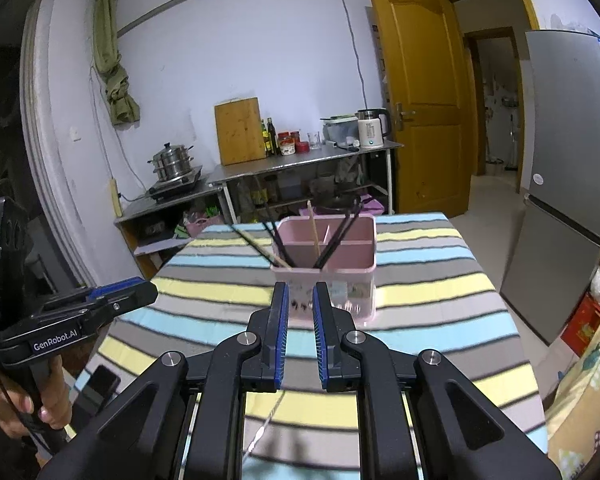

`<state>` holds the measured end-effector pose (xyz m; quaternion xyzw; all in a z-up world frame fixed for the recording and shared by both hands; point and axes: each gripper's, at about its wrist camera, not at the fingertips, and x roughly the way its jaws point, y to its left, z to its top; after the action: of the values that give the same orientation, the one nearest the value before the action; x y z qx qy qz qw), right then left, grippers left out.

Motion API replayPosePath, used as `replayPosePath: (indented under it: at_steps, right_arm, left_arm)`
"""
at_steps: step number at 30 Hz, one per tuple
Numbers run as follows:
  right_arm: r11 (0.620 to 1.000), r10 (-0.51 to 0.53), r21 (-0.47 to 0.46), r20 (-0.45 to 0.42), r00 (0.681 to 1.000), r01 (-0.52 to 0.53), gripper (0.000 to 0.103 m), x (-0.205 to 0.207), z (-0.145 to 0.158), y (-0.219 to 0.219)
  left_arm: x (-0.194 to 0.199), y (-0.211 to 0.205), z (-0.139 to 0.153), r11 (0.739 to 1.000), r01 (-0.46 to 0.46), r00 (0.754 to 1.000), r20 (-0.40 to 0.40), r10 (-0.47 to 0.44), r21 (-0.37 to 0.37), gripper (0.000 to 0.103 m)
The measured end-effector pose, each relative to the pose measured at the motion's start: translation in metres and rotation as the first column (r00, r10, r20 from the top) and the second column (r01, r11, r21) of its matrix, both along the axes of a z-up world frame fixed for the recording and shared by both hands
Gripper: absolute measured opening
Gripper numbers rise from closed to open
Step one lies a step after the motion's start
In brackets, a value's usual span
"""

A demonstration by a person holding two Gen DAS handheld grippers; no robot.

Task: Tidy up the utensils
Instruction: 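Move both open tools back toward the last two chopsticks on the cloth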

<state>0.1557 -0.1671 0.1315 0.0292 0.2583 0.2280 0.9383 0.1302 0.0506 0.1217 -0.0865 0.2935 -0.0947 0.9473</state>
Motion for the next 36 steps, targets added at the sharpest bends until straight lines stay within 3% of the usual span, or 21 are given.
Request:
replayPosePath:
  at_steps: [19,28,36]
  right_arm:
    - [1.000,-0.006,0.020,-0.098,0.995,0.008,0.012,-0.031,-0.055,-0.013]
    - [1.000,0.018,0.012,-0.181,0.983,-0.016,0.012,-0.022,-0.085,0.002]
    - [1.000,0.031,0.010,-0.255,0.966,-0.029,0.012,-0.011,-0.113,0.014]
  left_arm:
    - [-0.040,-0.006,-0.057,0.999,-0.013,0.997,-0.080,0.017,0.047,0.027]
    - [-0.024,-0.004,-0.090,0.998,-0.008,0.985,-0.171,0.018,0.058,0.027]
    - [0.010,0.005,-0.127,0.999,-0.005,0.961,-0.277,0.019,0.051,0.027]
